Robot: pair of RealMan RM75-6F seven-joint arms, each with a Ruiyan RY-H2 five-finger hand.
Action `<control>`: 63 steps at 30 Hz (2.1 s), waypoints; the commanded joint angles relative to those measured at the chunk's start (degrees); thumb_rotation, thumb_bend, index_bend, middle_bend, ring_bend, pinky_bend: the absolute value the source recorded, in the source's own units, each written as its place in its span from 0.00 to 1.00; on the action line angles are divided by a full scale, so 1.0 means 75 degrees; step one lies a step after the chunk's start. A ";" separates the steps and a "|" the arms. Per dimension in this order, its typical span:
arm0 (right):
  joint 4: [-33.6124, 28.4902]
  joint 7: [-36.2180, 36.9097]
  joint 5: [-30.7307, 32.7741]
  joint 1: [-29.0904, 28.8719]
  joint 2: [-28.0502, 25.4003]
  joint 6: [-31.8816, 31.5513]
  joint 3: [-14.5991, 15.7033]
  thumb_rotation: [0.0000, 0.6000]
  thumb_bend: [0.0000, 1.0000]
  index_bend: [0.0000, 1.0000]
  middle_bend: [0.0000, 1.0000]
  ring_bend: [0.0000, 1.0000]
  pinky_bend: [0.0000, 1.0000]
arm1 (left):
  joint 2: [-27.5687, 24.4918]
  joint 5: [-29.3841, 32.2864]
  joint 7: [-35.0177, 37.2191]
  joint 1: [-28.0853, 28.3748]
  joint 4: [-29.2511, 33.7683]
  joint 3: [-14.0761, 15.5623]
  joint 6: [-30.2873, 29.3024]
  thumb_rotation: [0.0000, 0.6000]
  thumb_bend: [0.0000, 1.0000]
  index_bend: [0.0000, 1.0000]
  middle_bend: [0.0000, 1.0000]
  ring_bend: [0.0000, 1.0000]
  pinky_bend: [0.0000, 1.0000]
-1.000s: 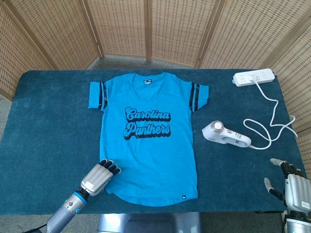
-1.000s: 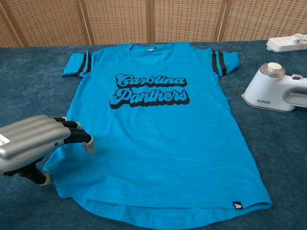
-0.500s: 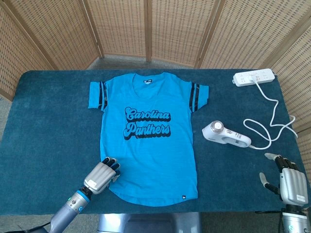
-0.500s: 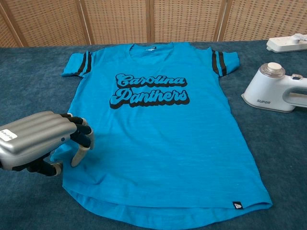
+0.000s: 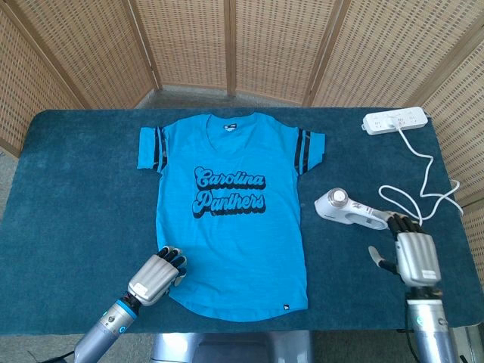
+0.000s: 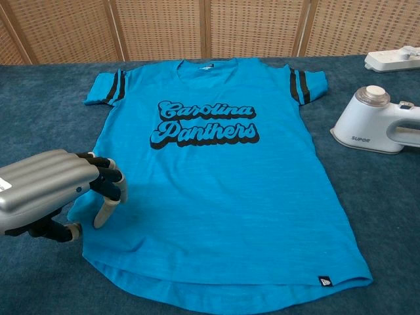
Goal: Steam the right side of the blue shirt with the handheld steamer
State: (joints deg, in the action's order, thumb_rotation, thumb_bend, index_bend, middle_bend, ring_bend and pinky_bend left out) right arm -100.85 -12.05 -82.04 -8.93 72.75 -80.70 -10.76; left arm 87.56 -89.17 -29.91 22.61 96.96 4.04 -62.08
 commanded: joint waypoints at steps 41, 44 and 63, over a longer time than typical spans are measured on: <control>0.2423 -0.3177 0.3386 -0.2027 0.2312 0.0936 -0.0836 1.00 0.29 0.00 0.08 0.05 0.14 | 0.0215 0.0160 0.0224 0.0098 -0.0101 0.0088 -0.0081 1.00 0.43 0.64 0.37 0.23 0.22; 0.2655 -0.3176 0.3512 -0.2099 0.2403 0.1018 -0.0838 1.00 0.29 0.00 0.08 0.05 0.14 | 0.0200 0.0167 0.0258 0.0102 -0.0117 0.0084 -0.0095 1.00 0.43 0.64 0.37 0.23 0.22; 0.4606 -0.2488 0.3573 -0.2564 0.3125 0.1448 -0.0927 1.00 0.32 0.08 0.18 0.12 0.18 | 0.0193 0.0226 0.0350 0.0134 -0.0116 0.0046 -0.0143 1.00 0.43 0.65 0.37 0.23 0.22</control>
State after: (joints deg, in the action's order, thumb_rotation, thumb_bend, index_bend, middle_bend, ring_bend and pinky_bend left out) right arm -67.22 -31.51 -54.75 -27.75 95.60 -69.90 -17.50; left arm 89.00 -87.47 -27.27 23.62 96.08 4.39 -63.16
